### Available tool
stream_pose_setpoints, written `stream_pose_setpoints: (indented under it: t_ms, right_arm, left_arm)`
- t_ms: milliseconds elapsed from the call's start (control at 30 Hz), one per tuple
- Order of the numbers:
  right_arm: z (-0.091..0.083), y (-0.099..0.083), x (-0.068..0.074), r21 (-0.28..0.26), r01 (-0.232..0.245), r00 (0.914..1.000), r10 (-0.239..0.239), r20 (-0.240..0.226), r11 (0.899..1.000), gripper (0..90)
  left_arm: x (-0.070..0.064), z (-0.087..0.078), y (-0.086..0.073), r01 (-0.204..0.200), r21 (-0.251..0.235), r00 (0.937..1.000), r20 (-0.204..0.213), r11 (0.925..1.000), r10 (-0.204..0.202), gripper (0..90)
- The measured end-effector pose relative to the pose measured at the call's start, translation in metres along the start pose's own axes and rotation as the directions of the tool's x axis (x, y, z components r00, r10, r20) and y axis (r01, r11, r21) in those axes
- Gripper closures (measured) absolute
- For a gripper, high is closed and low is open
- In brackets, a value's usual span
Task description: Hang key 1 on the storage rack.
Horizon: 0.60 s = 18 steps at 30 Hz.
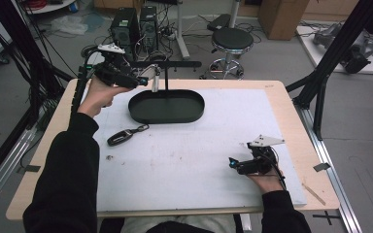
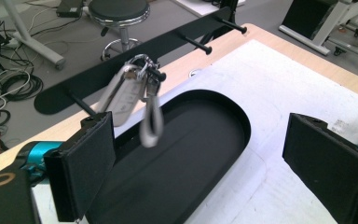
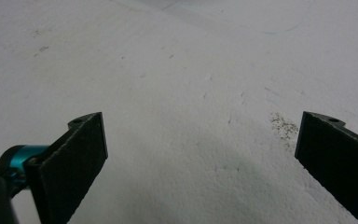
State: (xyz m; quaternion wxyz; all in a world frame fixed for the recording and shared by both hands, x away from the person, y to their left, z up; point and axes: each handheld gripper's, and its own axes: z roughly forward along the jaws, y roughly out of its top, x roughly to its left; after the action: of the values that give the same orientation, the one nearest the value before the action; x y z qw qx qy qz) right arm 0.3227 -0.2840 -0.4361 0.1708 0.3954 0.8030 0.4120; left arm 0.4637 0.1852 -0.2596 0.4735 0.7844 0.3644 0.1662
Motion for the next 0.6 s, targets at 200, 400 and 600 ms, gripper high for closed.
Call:
stream_pose_setpoints:
  t_ms: [200, 400, 600]
  right_arm:
    - [0.000, 0.000, 0.000, 0.000, 0.001, 1.0000, -0.001, 0.001, 1.000, 1.4]
    - [0.000, 0.000, 0.000, 0.001, 0.000, 1.0000, 0.000, 0.001, 1.000, 1.4]
    - [0.000, 0.000, 0.000, 0.000, 0.002, 1.0000, -0.002, 0.000, 1.000, 1.4]
  left_arm:
    - [0.002, -0.009, -0.010, 0.001, -0.010, 1.0000, -0.006, 0.9999, -0.001, 10.0]
    - [0.004, -0.013, -0.025, 0.004, -0.004, 0.9999, -0.010, 1.0000, -0.004, 10.0]
    - [0.003, -0.016, -0.040, -0.014, 0.030, 0.9999, 0.001, 0.9994, 0.013, 10.0]
